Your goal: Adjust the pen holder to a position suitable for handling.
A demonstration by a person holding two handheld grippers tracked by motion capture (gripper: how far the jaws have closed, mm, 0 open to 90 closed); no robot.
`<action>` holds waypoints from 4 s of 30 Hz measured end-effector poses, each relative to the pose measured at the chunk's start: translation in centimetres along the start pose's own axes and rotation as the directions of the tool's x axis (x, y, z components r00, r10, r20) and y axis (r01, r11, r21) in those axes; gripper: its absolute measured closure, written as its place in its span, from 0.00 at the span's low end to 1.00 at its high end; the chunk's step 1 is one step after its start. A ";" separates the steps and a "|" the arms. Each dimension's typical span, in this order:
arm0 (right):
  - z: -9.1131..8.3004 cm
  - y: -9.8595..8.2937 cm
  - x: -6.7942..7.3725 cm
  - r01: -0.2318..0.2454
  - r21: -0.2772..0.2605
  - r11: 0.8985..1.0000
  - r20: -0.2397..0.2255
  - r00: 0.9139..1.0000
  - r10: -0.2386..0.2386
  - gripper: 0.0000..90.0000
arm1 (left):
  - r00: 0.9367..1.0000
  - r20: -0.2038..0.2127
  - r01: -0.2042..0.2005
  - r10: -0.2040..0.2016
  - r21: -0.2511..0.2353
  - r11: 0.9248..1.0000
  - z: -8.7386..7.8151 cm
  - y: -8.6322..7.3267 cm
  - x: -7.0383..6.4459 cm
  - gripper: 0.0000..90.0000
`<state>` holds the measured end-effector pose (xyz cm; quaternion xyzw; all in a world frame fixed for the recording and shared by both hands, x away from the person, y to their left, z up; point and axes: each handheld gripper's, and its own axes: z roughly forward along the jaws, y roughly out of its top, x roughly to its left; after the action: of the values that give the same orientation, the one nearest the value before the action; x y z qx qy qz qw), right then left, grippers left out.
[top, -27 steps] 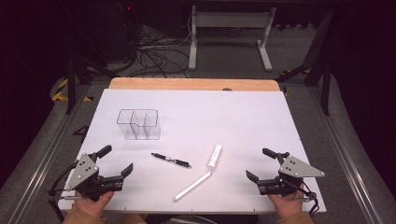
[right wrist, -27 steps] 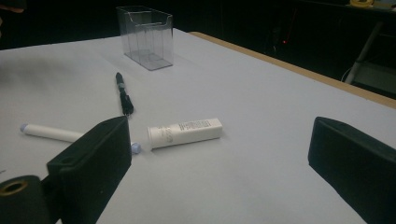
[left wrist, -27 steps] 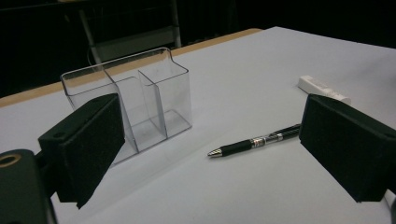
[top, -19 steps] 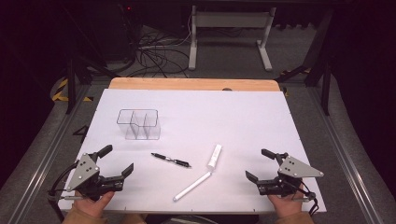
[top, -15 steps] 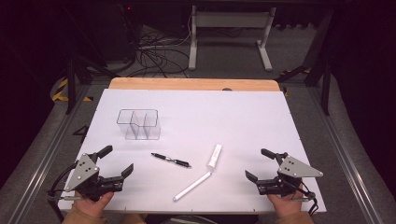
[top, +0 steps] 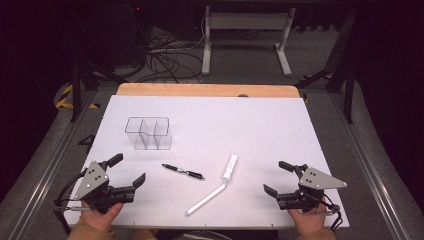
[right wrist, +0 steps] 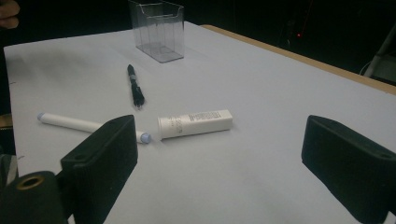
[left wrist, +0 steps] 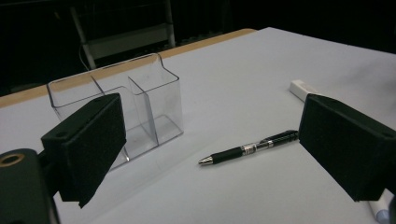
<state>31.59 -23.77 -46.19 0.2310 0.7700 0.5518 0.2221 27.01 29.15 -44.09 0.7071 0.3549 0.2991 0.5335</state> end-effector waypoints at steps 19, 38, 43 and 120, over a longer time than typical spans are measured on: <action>0.4 -0.3 0.2 -0.005 0.013 1.000 -0.004 1.000 0.005 0.13 | 0.995 0.097 -0.034 0.029 0.051 0.998 1.5 3.1 1.4 0.13; 0.4 -0.4 0.2 -0.010 0.011 1.000 -0.021 1.000 0.010 0.13 | 0.985 0.142 -0.117 0.100 0.119 0.986 2.6 4.6 1.6 0.22; 0.5 -0.4 0.3 -0.016 0.010 1.000 -0.038 0.999 0.016 0.14 | 0.979 0.148 -0.161 0.138 0.155 0.975 3.0 5.4 1.8 0.24; 0.8 -0.6 0.2 -0.049 0.002 0.999 -0.109 0.993 0.048 0.12 | 0.814 0.390 -0.580 0.430 0.513 0.633 11.7 8.5 8.2 0.59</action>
<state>31.85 -23.17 -47.01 0.2192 0.7750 0.5689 0.1664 42.62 27.98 -38.43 0.9406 0.1533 0.2216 0.2067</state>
